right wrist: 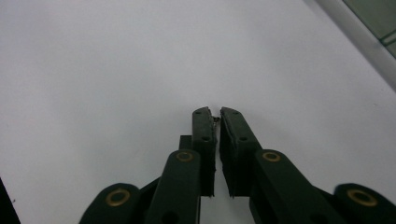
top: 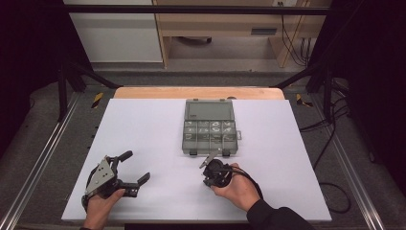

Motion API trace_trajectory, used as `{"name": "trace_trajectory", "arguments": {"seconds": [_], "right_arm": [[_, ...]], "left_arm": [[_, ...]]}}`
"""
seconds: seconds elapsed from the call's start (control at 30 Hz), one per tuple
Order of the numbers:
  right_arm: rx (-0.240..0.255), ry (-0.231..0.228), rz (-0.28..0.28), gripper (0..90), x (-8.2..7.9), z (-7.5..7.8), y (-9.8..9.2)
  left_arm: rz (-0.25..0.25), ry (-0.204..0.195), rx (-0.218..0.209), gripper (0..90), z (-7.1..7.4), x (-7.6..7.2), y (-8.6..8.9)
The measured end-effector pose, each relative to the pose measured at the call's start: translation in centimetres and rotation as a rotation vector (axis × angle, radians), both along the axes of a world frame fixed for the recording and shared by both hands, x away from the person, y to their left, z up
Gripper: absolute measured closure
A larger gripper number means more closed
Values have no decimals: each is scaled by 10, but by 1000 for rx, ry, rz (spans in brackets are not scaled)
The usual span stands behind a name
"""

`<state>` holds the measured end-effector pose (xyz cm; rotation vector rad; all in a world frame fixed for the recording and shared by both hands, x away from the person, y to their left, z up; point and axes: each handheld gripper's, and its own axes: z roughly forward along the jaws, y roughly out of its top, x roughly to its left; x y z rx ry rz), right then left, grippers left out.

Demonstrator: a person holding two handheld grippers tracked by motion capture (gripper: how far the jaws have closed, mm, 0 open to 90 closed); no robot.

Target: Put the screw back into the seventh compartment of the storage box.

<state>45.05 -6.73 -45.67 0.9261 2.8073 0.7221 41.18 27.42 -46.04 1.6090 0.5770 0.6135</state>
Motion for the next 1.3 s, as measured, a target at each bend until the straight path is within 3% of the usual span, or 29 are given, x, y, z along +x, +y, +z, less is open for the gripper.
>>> {"name": "trace_trajectory", "arguments": {"seconds": [0.2, 0.5, 1.1, 1.3], "right_arm": [[16, 3, -7, 877, 2, 0, -2], [42, -36, -34, 878, 10, 7, -11], [128, -134, -138, 878, 38, 37, -39], [135, -165, -163, 878, 49, 47, -43]], "left_arm": [[0, 3, 0, 14, 0, 0, 0], [-2, 4, -10, 14, 0, 0, 0], [-5, 7, -6, 14, 0, 0, -1], [-6, 7, -6, 14, 0, 0, 0]]}}
